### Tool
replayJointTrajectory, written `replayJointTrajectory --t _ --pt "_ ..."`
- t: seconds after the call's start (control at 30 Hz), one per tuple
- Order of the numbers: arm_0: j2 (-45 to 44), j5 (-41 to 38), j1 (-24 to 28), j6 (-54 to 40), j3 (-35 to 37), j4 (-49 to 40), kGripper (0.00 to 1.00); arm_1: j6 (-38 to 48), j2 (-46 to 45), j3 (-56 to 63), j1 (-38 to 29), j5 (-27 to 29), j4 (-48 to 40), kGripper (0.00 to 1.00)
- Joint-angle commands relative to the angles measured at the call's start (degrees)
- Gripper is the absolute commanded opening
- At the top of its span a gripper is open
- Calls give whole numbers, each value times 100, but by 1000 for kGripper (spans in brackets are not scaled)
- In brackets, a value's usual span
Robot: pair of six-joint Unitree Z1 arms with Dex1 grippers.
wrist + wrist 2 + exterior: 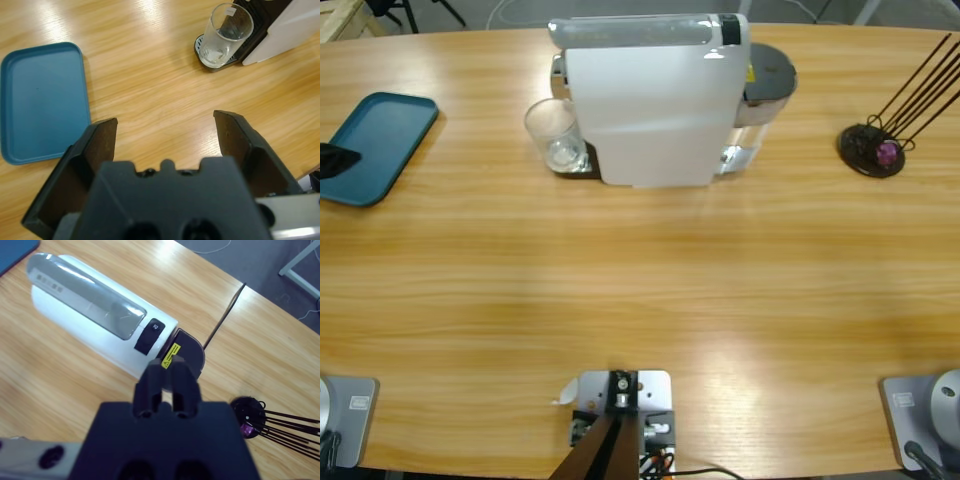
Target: Pour coffee
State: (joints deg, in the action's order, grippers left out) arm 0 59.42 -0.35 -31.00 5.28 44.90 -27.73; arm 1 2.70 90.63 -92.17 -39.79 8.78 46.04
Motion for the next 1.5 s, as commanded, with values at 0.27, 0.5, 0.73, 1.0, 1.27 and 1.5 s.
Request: replayJointTrajectory --t 0.27,0.5,0.73,1.0,1.27,1.5 --pt "254 123 -13 175 -869 944 839 -138 2001 -2919 369 -664 2111 0" --pt "263 140 -13 175 -878 957 839 -108 2143 -2908 367 -700 2239 0" --pt "323 130 -13 175 -869 971 839 -103 2227 -2861 367 -723 2234 0" --pt "342 114 -13 175 -869 980 839 -94 2368 -2806 367 -722 2225 0" --pt "363 97 -15 175 -869 987 839 -49 2377 -2532 367 -737 2135 0" --pt "370 88 -17 175 -869 988 839 2 2264 -1984 367 -743 1759 0"
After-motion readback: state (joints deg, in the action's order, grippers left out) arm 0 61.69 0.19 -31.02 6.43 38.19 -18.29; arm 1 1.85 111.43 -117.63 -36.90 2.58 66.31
